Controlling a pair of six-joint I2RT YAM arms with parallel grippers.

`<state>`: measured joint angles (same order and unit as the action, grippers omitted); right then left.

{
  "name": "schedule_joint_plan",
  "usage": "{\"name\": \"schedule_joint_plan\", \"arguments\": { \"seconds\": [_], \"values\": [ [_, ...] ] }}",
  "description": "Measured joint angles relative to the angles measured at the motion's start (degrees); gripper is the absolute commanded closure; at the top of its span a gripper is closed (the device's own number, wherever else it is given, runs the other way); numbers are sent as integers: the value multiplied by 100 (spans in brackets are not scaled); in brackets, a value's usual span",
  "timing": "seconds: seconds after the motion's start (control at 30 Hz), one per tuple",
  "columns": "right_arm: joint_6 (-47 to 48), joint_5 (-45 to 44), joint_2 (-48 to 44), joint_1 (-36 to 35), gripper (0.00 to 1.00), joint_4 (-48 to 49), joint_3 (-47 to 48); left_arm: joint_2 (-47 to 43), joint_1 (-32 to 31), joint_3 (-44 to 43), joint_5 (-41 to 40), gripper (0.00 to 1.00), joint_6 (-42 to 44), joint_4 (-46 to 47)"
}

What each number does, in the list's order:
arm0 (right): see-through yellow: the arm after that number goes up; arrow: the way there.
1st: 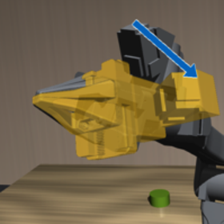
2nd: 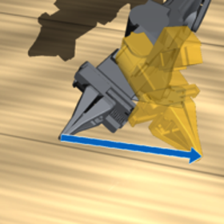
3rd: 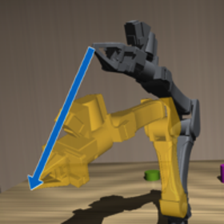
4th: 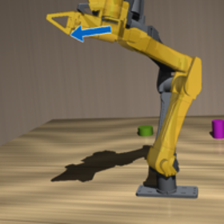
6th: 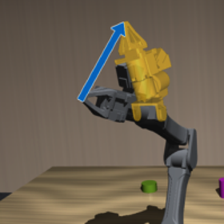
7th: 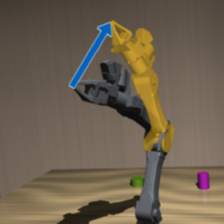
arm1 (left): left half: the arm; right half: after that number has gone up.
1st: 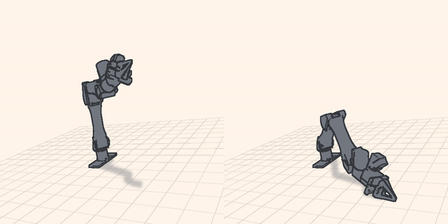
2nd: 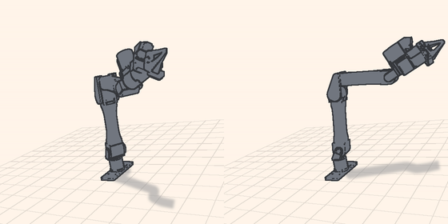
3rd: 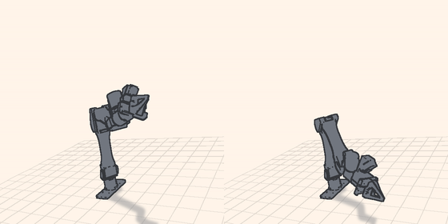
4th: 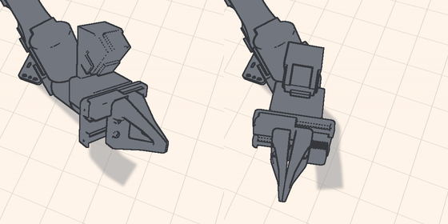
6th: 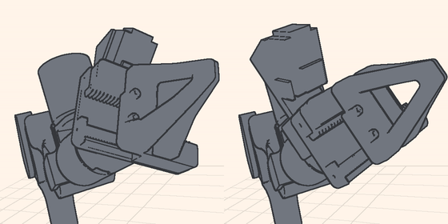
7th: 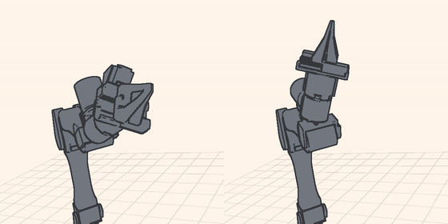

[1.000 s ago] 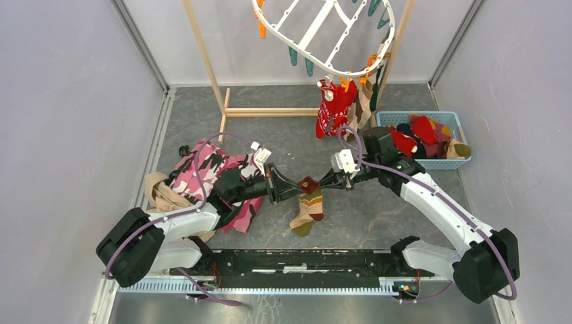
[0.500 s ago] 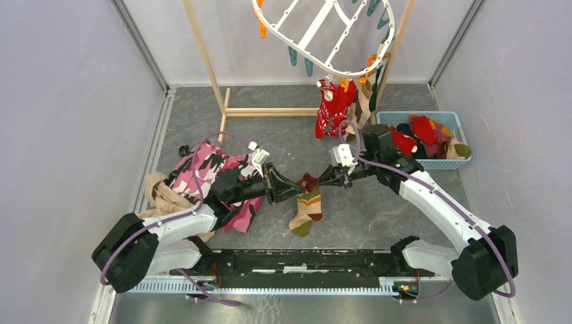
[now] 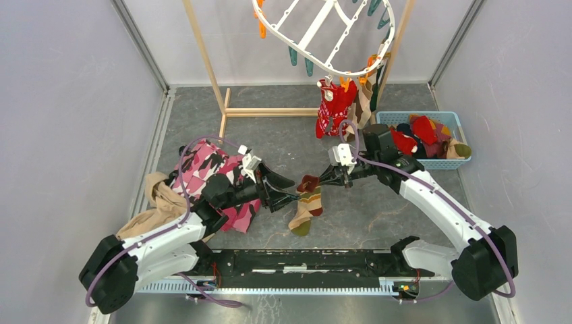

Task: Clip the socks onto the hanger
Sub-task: Pick up the sock from the bin.

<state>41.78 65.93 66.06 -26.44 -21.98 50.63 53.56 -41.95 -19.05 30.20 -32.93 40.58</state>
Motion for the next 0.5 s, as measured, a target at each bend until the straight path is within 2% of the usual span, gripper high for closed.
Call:
{"name": "schedule_joint_plan", "arguments": {
  "seconds": [0.1,0.3,0.5],
  "values": [
    [138,0,0,42,100,-179,94,-186,0,4,-48,16,190,-221],
    [625,-122,0,271,100,-763,455,-562,0,-63,-334,1,586,-767],
    [787,-492,-48,485,100,-1003,837,-494,153,-835,-857,0,669,-1078]
  ]
}}
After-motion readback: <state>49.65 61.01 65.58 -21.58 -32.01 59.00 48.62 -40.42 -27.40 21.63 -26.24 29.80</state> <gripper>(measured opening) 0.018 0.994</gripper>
